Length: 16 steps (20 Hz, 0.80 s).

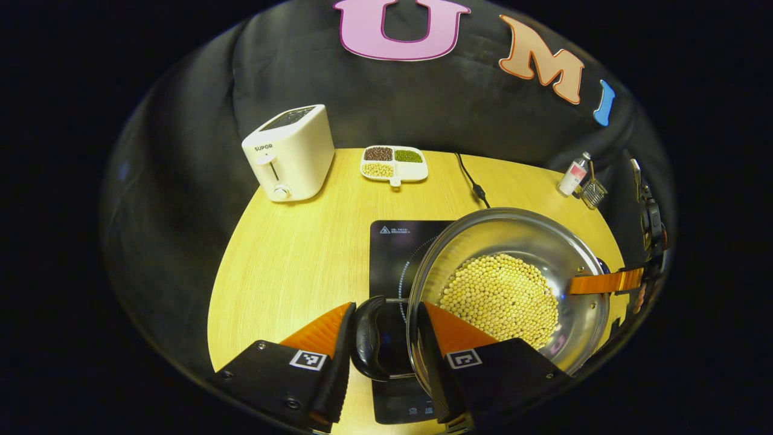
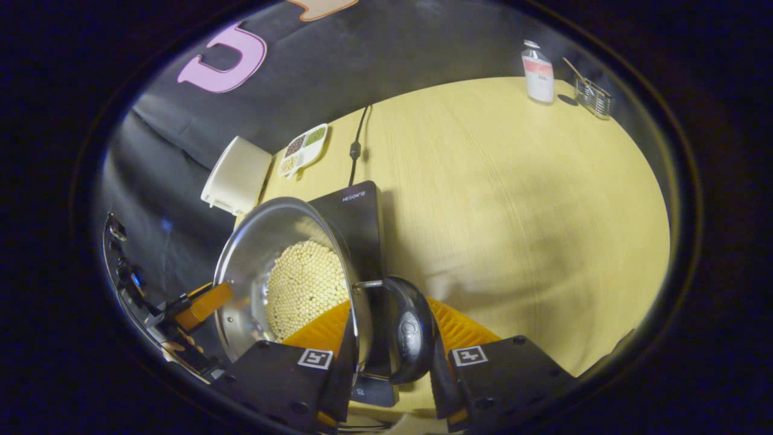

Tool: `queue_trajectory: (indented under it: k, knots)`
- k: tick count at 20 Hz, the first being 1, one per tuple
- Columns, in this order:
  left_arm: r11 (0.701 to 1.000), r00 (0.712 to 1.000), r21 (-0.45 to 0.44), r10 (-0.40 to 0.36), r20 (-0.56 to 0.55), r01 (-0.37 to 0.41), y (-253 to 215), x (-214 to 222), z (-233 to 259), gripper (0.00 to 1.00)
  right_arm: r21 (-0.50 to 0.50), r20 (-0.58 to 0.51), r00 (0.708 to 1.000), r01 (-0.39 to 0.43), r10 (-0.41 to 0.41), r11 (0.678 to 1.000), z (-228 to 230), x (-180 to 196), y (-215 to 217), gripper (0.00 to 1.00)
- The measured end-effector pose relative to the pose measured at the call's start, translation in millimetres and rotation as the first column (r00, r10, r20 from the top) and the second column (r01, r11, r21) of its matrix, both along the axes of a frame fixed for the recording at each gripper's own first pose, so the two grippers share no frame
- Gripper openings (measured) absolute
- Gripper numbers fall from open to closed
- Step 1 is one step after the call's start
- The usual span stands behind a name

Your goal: First push the handle of the pot to place it horizontally, then grasp the pot with both hands and set it on the induction cooktop.

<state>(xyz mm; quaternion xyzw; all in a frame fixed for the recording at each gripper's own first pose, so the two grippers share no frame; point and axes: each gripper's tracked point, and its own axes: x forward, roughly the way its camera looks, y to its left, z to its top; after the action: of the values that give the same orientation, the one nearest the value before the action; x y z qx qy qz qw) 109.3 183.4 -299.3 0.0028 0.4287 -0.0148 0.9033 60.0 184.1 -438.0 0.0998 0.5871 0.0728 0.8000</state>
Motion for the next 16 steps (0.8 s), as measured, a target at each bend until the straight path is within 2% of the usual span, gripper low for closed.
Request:
queue_trajectory:
  k: [10, 11, 13, 14, 15, 16]
  knots:
    - [0.999, 0.996, 0.044, 0.028, 0.079, -0.032, 18, 22, 4, 0.61, -0.019, 0.074, 0.997, 0.021, -0.02, 1.0, -12, 22, 21, 0.5]
    - [0.998, 0.996, 0.041, 0.034, 0.081, -0.037, 19, 22, 4, 0.61, -0.021, 0.081, 0.997, 0.019, -0.017, 1.0, -11, 23, 20, 0.57]
    - [0.998, 0.995, 0.031, 0.045, 0.089, -0.047, 18, 22, 4, 0.64, -0.007, 0.077, 0.997, 0.028, -0.027, 1.0, -10, 22, 23, 0.53]
    - [0.998, 0.994, 0.02, 0.056, 0.096, -0.059, 17, 21, 4, 0.64, 0.008, 0.083, 0.996, 0.043, -0.043, 0.999, -9, 21, 24, 0.6]
    - [0.997, 0.99, -0.003, 0.072, 0.123, -0.072, 14, 23, 8, 0.67, 0.045, 0.099, 0.993, 0.063, -0.067, 0.997, 0, 25, 27, 0.53]
    - [0.996, 0.985, -0.012, 0.094, 0.142, -0.093, 15, 23, 12, 0.68, 0.068, 0.119, 0.989, 0.083, -0.091, 0.994, 7, 28, 27, 0.67]
